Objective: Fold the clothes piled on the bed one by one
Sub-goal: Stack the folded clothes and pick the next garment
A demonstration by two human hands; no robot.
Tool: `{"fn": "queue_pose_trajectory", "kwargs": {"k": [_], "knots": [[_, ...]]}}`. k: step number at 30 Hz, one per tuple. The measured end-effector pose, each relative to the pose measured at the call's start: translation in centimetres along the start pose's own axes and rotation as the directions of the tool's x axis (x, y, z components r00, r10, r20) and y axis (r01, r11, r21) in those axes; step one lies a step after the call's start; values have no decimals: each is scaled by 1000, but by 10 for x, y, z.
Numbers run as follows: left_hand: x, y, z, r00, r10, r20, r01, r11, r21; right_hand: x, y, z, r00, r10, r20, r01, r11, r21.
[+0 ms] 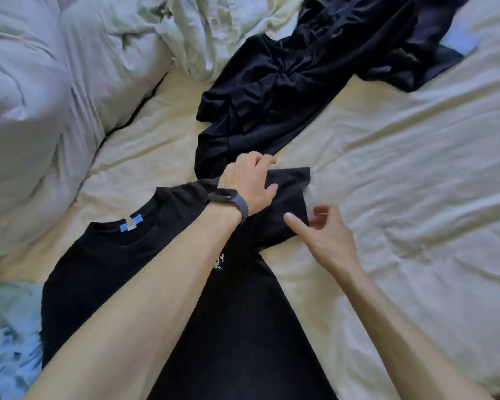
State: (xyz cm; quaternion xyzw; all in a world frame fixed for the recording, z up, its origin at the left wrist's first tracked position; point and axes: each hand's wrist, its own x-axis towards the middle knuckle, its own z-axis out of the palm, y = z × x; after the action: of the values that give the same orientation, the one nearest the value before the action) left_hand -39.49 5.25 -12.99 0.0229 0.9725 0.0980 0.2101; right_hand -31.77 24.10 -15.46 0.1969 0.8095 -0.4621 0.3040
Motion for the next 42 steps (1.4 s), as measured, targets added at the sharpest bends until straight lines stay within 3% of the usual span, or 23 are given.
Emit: {"fn": "queue_pose_trajectory", "kwargs": {"k": [3, 4, 7, 10, 12, 15, 19, 22, 26, 30, 33, 35, 37, 38, 40, 41, 42], "knots": [[43, 17, -3, 976, 8, 220, -70, 958, 278, 3, 5, 10, 997, 30, 72, -24, 997, -76], [53, 19, -5, 966, -14, 259, -55, 964, 258, 6, 5, 11, 996, 33, 83, -26, 996, -83], [69, 12, -15, 961, -37, 273, 51, 998, -46, 14, 7, 6, 997, 41, 69, -33, 993, -111], [68, 1, -18, 974, -90, 208, 143, 956, -255, 19, 13, -1, 992, -9, -124, -19, 973, -228], [65, -1, -11, 968, -115, 221, 174, 947, -271, 17, 15, 1, 982, -62, -179, 5, 953, -302], [67, 9, -4, 962, -96, 256, 157, 961, -229, 10, 18, 10, 975, -100, -197, 45, 963, -266], [73, 22, -8, 936, -65, 347, 146, 966, -212, 6, 25, 9, 995, -64, -78, 37, 950, -311], [70, 24, -17, 955, -65, 288, 148, 950, -276, 10, 21, 4, 997, -35, -75, 14, 965, -264], [35, 8, -37, 993, -72, 97, 112, 841, -530, 0, 9, 10, 982, -109, -153, 79, 978, -192], [-33, -21, -54, 982, -164, -91, 41, 659, -751, -42, -13, 33, 908, -271, -320, 293, 956, 21], [-102, -59, -55, 934, -330, -135, 73, 549, -833, -80, -21, 58, 823, -433, -369, 466, 885, 2], [-155, -87, -43, 891, -424, -160, 111, 546, -830, -110, -17, 78, 783, -547, -296, 546, 832, -94], [-212, -112, -22, 845, -520, -123, 237, 571, -786, -139, -6, 101, 787, -616, -27, 594, 769, -234], [-238, -125, -7, 825, -560, -70, 340, 591, -732, -150, 2, 111, 797, -580, 166, 602, 745, -288], [-282, -146, 21, 799, -592, 108, 543, 632, -554, -166, 20, 126, 801, -359, 479, 548, 763, -344], [-296, -153, 32, 782, -591, 198, 606, 645, -465, -169, 28, 129, 821, -242, 517, 462, 813, -353], [-303, -159, 41, 768, -593, 243, 634, 650, -418, -169, 32, 128, 871, -154, 467, 331, 886, -325]]}}
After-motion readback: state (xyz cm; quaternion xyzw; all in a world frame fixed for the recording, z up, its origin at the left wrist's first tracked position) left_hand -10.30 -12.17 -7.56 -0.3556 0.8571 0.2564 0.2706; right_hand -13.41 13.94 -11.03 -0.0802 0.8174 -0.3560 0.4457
